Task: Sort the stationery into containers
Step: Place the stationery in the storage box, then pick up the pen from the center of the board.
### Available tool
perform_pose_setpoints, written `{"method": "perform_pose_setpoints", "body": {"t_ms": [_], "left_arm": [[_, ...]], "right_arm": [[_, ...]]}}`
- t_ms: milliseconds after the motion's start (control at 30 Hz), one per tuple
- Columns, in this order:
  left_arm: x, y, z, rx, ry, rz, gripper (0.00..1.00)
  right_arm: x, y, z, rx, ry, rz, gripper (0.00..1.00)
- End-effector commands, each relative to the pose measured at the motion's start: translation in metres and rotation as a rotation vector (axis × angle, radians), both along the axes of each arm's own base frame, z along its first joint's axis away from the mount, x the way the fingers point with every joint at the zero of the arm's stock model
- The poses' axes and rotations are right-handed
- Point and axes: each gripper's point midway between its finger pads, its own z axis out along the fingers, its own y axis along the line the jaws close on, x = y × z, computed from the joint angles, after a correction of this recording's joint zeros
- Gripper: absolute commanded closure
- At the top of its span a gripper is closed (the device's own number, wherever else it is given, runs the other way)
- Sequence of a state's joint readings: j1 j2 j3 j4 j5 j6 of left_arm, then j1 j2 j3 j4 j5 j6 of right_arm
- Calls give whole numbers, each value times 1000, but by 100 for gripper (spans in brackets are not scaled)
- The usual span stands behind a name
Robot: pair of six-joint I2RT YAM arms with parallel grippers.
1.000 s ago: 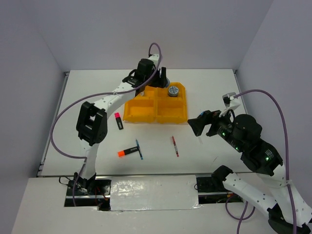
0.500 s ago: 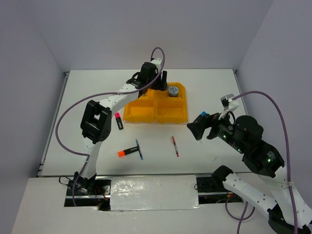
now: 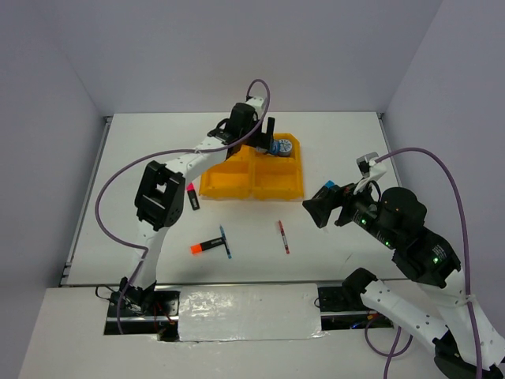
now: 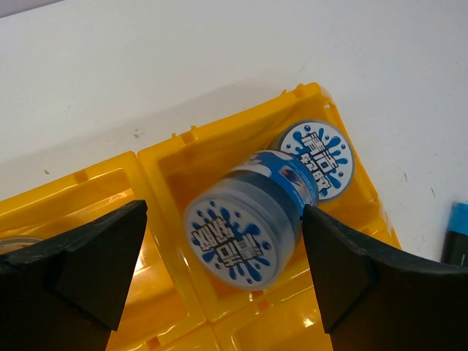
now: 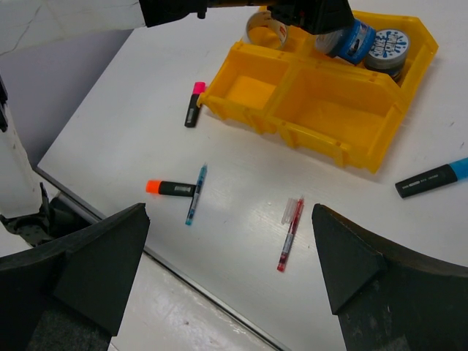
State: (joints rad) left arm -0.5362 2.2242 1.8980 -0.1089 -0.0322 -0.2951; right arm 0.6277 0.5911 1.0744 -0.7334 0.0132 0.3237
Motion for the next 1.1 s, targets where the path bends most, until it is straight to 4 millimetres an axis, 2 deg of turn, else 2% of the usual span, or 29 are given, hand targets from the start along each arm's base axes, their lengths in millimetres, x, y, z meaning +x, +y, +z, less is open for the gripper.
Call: {"method": "perform_pose_setpoints", "body": {"t_ms": [0, 33, 67, 133, 167, 267, 333, 433, 467, 533, 600, 633, 667, 700, 733, 767, 800, 833, 900, 933, 1000, 1033, 1067], "left_arm": [[8, -1, 77, -95, -143, 20, 1], [5, 0, 85, -107, -143, 26, 1], [1, 4, 105, -124, -165, 37, 1], [-9, 3, 125, -143, -177, 38, 1], [-18, 6, 146, -155, -210, 50, 1], [-30, 13, 180, -175, -275, 70, 1], [-31, 15, 187, -171, -290, 73, 1], [-26, 16, 177, -127, -260, 85, 1], [-25, 17, 167, -105, -229, 89, 1], [-29, 19, 164, -103, -201, 103, 1], [-41, 29, 171, -119, -177, 134, 1], [-51, 39, 191, -137, -196, 156, 1], [-61, 47, 187, -134, -156, 185, 1], [-69, 57, 193, -133, -149, 215, 1], [-82, 76, 216, -142, -175, 272, 1], [-95, 90, 207, -111, -130, 309, 1], [-105, 103, 210, -98, -120, 344, 1], [-122, 127, 222, -88, -138, 412, 1], [-149, 157, 215, -43, -92, 487, 1], [-172, 178, 219, -41, -103, 528, 1], [-198, 197, 213, -43, -86, 557, 1], [-224, 214, 207, -50, -82, 565, 1], [-235, 220, 203, -63, -76, 567, 1]], "right_arm": [[2, 2, 6, -3, -23, 9, 0], [3, 2, 5, -6, -19, 9, 0], [4, 3, 3, -10, -15, 10, 0], [7, 5, -2, -23, -5, 8, 0], [10, 4, -4, -26, -3, -1, 0], [18, 6, -16, -49, 33, -25, 0], [18, 9, -19, -47, 44, -12, 0], [21, 10, -21, -46, 52, -20, 0], [23, 7, -24, -53, 58, -40, 0], [27, 4, -29, -67, 72, -69, 0], [35, -1, -37, -91, 91, -121, 0], [37, -3, -44, -107, 106, -138, 0], [43, -3, -53, -132, 132, -160, 0], [46, -4, -62, -152, 152, -175, 0], [49, -4, -69, -168, 172, -187, 0], [54, -2, -86, -196, 210, -199, 0], [56, -1, -88, -197, 218, -204, 0], [59, 1, -102, -215, 252, -210, 0], [60, 4, -123, -239, 300, -209, 1], [61, 7, -133, -248, 331, -208, 1], [56, 17, -155, -261, 387, -160, 7], [57, 23, -164, -264, 408, -147, 8], [55, 27, -174, -278, 426, -133, 13]]}}
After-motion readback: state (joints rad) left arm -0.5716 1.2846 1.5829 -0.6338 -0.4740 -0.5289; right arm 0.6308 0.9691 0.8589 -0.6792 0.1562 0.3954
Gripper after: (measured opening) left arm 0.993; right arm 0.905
